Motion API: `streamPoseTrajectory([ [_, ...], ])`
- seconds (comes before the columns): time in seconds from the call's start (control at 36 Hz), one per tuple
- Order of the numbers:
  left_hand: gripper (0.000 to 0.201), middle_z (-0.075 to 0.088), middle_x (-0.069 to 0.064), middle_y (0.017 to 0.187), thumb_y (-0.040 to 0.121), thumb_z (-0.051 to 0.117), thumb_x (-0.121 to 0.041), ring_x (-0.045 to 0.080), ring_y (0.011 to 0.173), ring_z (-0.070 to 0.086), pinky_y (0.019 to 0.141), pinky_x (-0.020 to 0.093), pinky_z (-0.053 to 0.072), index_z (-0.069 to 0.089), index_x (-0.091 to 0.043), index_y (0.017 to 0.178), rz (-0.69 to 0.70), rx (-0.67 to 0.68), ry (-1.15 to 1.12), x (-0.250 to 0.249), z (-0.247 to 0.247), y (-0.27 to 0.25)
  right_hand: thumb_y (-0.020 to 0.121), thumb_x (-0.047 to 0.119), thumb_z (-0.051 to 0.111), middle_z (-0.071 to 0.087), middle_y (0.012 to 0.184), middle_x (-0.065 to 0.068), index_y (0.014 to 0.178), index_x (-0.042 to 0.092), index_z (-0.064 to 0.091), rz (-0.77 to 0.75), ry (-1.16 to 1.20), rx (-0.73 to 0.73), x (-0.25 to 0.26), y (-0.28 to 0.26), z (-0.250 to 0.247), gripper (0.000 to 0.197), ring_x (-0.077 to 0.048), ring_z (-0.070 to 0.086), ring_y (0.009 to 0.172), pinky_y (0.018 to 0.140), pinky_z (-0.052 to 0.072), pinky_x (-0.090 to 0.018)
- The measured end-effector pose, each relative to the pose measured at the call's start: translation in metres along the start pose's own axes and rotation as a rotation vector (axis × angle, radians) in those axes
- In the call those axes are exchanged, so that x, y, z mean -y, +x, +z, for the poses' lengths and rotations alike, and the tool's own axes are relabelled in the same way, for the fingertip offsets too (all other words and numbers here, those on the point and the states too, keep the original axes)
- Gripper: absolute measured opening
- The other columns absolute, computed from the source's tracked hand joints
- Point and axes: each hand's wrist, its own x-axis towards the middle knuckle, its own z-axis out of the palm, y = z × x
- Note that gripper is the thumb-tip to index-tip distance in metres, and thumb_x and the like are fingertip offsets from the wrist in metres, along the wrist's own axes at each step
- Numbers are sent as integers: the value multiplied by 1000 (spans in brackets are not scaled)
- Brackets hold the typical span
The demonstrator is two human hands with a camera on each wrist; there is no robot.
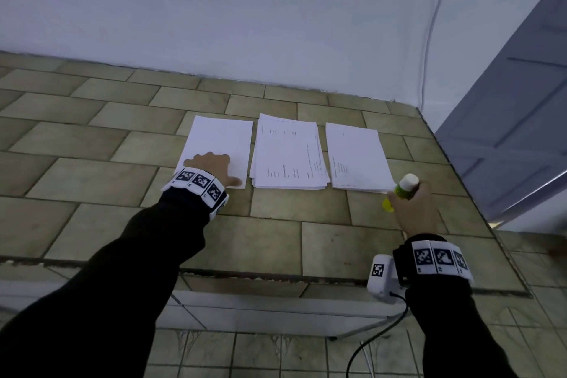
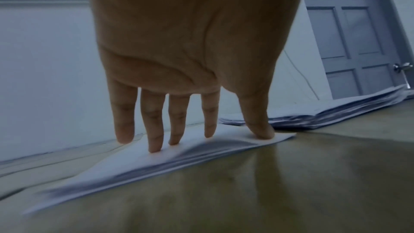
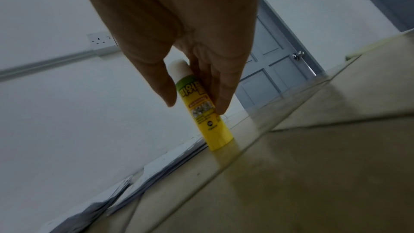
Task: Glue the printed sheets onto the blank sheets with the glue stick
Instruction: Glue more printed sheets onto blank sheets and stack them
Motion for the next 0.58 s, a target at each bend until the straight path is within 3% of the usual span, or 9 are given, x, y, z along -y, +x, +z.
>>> streamPoseTrajectory([
  [0.14,55,54,5,138,92,54,-57,28,122,52,101,41,43,50,-27,138,10,-2,-68,8,2,3,88,7,63,59,122,-20,123,-2,51,-14,-33,16,-4,1,-1,38,-34,54,112,80,34,-29],
  [0.22,54,50,5,144,96,48,-54,28,127,49,104,39,41,48,-24,141,3,-43,-164,13,1,2,88,6,62,59,124,-20,126,-1,51,-11,-41,24,-2,1,-2,40,-34,54,113,81,35,-29],
  [0.33,53,52,9,142,98,44,-54,30,124,51,100,42,41,47,-22,141,-33,-177,-277,20,-14,-3,87,5,63,59,126,-18,128,1,51,-3,-46,29,-1,-1,-4,43,-34,54,116,91,40,-36],
  [0.47,55,65,8,119,96,40,-60,30,102,61,78,37,43,54,-21,132,-67,-386,-373,23,-45,-22,85,6,68,61,125,-17,127,1,52,-5,-47,49,-3,0,-6,46,-33,56,115,89,41,-35],
  [0.53,53,66,8,115,96,44,-58,29,98,61,73,35,42,57,-18,128,-16,-473,-439,20,-57,-35,83,6,70,62,124,-17,126,2,53,-10,-40,53,-4,0,-6,46,-32,57,114,87,40,-33],
  [0.58,50,64,6,121,96,49,-53,26,102,59,78,35,43,56,-19,131,123,-510,-543,13,-65,-49,83,6,70,62,123,-17,124,2,53,-10,-34,58,-5,0,-6,45,-32,58,113,84,39,-31],
])
